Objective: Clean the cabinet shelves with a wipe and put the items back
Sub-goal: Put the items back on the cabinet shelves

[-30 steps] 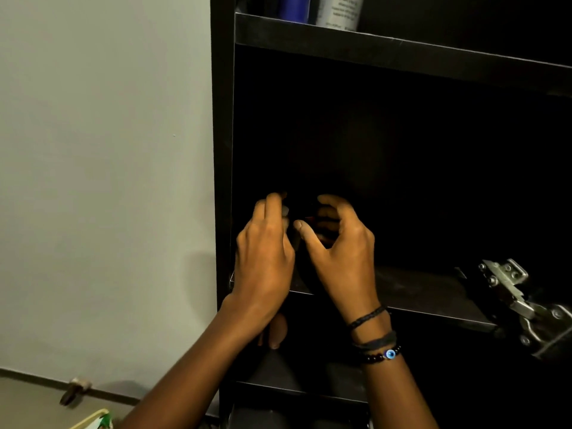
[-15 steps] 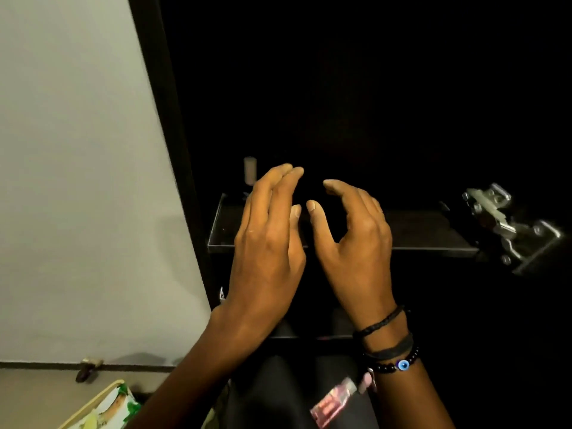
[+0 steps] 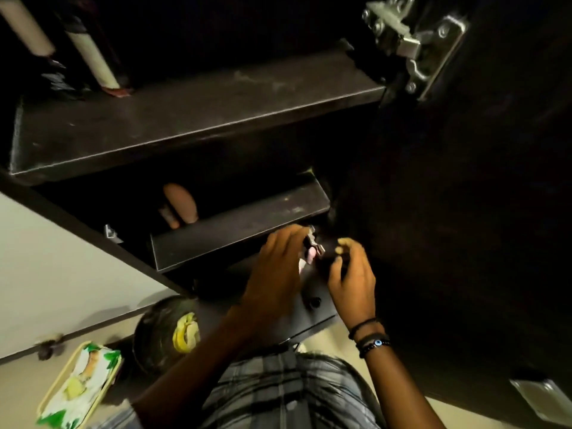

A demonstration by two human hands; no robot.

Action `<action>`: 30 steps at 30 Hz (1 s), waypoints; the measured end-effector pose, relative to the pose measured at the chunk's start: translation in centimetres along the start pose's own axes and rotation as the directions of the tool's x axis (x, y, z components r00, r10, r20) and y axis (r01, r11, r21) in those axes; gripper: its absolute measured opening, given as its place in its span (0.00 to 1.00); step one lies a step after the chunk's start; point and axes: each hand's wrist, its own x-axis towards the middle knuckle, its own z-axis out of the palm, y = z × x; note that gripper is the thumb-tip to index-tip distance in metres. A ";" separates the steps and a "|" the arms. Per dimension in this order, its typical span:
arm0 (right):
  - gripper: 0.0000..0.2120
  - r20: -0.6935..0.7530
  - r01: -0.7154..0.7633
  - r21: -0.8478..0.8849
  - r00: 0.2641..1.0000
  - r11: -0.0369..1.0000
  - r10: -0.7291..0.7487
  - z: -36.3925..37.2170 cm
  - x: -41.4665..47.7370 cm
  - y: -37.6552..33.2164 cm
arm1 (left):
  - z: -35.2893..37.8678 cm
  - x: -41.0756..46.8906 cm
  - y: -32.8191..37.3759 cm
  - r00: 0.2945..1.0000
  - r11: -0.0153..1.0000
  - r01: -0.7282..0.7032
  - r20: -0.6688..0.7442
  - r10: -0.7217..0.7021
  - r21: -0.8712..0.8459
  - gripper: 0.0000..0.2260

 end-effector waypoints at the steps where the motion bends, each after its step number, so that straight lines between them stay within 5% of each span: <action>1: 0.16 0.072 -0.093 -0.037 0.993 0.995 0.096 0.1 -0.6 1.5 | 1.5 -0.3 -0.9 0.998 0.999 0.033 0.054 -0.033 -0.005 0.14; 5: 0.21 0.385 -0.216 -0.247 0.873 0.945 0.300 1.0 -2.4 5.3 | 7.1 -1.2 -4.6 0.955 0.991 0.126 0.263 -0.135 0.052 0.23; 9: 0.23 0.621 -0.012 -0.349 0.746 0.937 0.241 2.6 -3.0 6.8 | 11.3 0.0 -6.0 0.901 0.984 0.169 0.397 -0.178 0.057 0.22; 14: 0.17 0.712 0.106 -0.397 0.662 0.912 0.233 5.0 -3.2 8.2 | 15.7 2.4 -7.5 0.827 0.932 0.312 0.432 -0.361 0.182 0.16; 24: 0.18 0.718 0.235 -0.458 0.666 0.858 0.201 6.3 -2.3 11.4 | 19.8 4.1 -9.2 0.767 0.854 0.390 0.392 -0.508 0.344 0.18; 30: 0.12 0.608 0.047 -0.360 0.769 0.932 0.196 5.5 -2.1 11.1 | 18.3 2.9 -8.4 0.842 0.884 0.449 0.271 -0.466 0.127 0.16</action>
